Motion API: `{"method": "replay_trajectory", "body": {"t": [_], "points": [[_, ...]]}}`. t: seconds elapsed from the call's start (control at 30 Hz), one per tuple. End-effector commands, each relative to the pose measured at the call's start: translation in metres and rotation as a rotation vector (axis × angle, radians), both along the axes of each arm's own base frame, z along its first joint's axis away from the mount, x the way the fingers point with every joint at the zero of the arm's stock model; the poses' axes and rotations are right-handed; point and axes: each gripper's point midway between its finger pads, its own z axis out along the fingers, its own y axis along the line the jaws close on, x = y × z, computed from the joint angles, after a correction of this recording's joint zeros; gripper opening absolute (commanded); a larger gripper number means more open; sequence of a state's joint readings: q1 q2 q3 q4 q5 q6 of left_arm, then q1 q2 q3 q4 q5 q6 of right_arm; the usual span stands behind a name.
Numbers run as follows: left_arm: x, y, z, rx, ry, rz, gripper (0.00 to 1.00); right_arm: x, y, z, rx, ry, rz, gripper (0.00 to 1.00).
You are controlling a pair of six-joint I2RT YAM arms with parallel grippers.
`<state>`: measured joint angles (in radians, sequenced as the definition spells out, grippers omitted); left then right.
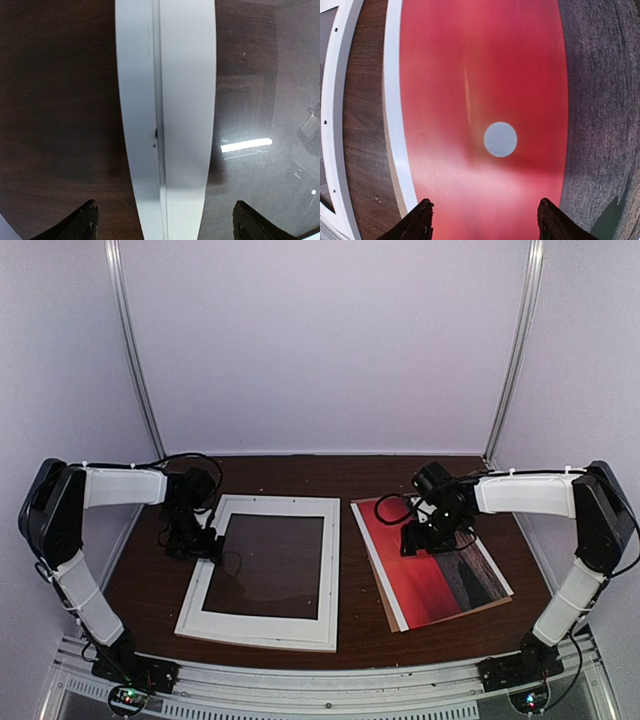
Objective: Put the photo into the frame
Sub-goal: Adjust the photo at the center of the board.
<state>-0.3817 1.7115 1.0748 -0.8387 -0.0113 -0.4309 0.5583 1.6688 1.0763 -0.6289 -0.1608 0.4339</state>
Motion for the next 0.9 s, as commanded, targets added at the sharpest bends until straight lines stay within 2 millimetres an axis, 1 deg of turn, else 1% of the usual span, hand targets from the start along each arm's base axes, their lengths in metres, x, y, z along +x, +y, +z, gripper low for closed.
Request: {"method": "replay_trajectory", "body": {"t": [0.0,0.13,0.27,0.3,0.4,0.47,0.5,0.6,0.7,0.73,0.87], "points": [[0.019,-0.019,0.016,-0.105,-0.058,-0.033,0.94,0.011,-0.031,0.013,-0.14,-0.062,-0.039,0.73],[0.029,-0.035,0.043,-0.173,-0.138,-0.058,0.95,0.017,-0.073,0.013,-0.243,-0.062,-0.117,0.77],[0.033,-0.059,0.07,-0.216,-0.21,-0.1,0.96,0.023,-0.116,0.01,-0.265,-0.049,-0.213,0.84],[0.033,-0.068,0.074,-0.228,-0.219,-0.118,0.97,0.024,-0.126,0.009,-0.266,-0.044,-0.24,0.87],[0.03,-0.098,0.087,-0.249,-0.251,-0.187,0.98,0.025,-0.155,0.002,-0.267,-0.018,-0.307,0.9],[0.026,-0.121,0.093,-0.266,-0.257,-0.242,0.98,0.024,-0.17,-0.002,-0.264,-0.003,-0.342,0.91],[0.023,-0.136,0.097,-0.278,-0.261,-0.276,0.98,0.024,-0.179,-0.005,-0.265,0.007,-0.364,0.92],[0.015,-0.168,0.101,-0.311,-0.253,-0.341,0.98,0.019,-0.198,-0.013,-0.264,0.034,-0.403,0.92],[0.008,-0.2,0.102,-0.334,-0.251,-0.402,0.98,0.013,-0.209,-0.021,-0.229,0.062,-0.437,0.92],[0.005,-0.21,0.102,-0.341,-0.249,-0.422,0.98,0.012,-0.211,-0.024,-0.213,0.07,-0.449,0.92],[-0.006,-0.251,0.098,-0.37,-0.229,-0.5,0.98,0.005,-0.21,-0.038,-0.11,0.112,-0.479,0.91]]}}
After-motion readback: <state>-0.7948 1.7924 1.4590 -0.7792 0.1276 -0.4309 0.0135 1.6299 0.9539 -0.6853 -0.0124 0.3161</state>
